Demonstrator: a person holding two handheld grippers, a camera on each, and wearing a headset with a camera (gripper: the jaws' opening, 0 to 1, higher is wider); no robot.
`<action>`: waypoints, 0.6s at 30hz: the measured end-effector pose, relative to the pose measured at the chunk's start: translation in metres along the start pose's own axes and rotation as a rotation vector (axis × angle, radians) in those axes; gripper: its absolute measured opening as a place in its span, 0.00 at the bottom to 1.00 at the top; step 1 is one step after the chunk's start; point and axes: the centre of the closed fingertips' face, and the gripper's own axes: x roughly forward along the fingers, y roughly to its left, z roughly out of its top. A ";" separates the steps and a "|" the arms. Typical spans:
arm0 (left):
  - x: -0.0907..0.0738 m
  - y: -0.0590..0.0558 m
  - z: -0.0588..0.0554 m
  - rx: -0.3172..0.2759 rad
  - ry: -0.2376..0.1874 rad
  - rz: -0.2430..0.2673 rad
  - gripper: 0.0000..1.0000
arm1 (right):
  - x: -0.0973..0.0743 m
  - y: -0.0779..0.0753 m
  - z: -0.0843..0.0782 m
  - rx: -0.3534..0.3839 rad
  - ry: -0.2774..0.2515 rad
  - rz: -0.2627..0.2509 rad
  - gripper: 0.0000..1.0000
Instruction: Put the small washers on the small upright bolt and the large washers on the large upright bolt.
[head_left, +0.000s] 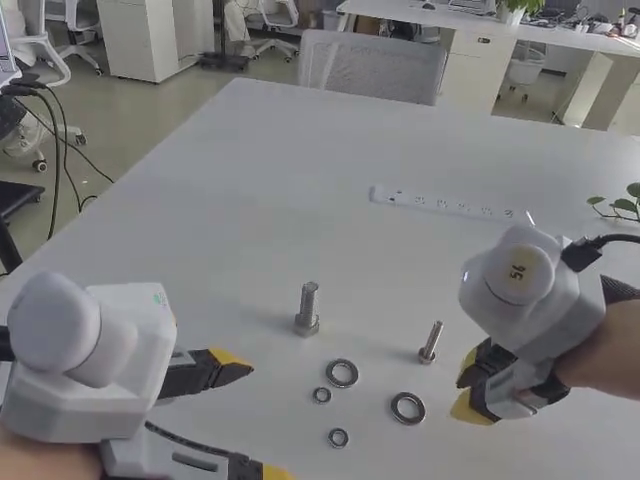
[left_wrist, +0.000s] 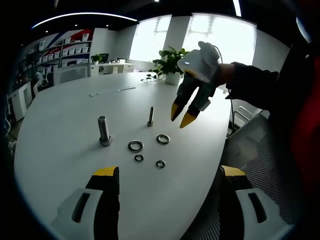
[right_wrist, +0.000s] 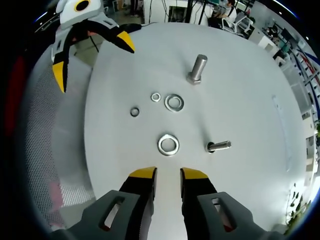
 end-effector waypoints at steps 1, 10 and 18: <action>0.000 0.000 0.000 0.000 0.000 0.000 0.81 | 0.001 0.003 0.004 -0.008 -0.004 0.004 0.20; -0.003 -0.001 0.001 0.005 -0.005 0.003 0.81 | 0.012 0.028 0.032 -0.095 -0.008 0.051 0.20; -0.005 -0.002 0.000 0.007 -0.007 0.004 0.81 | 0.024 0.044 0.053 -0.161 -0.002 0.087 0.20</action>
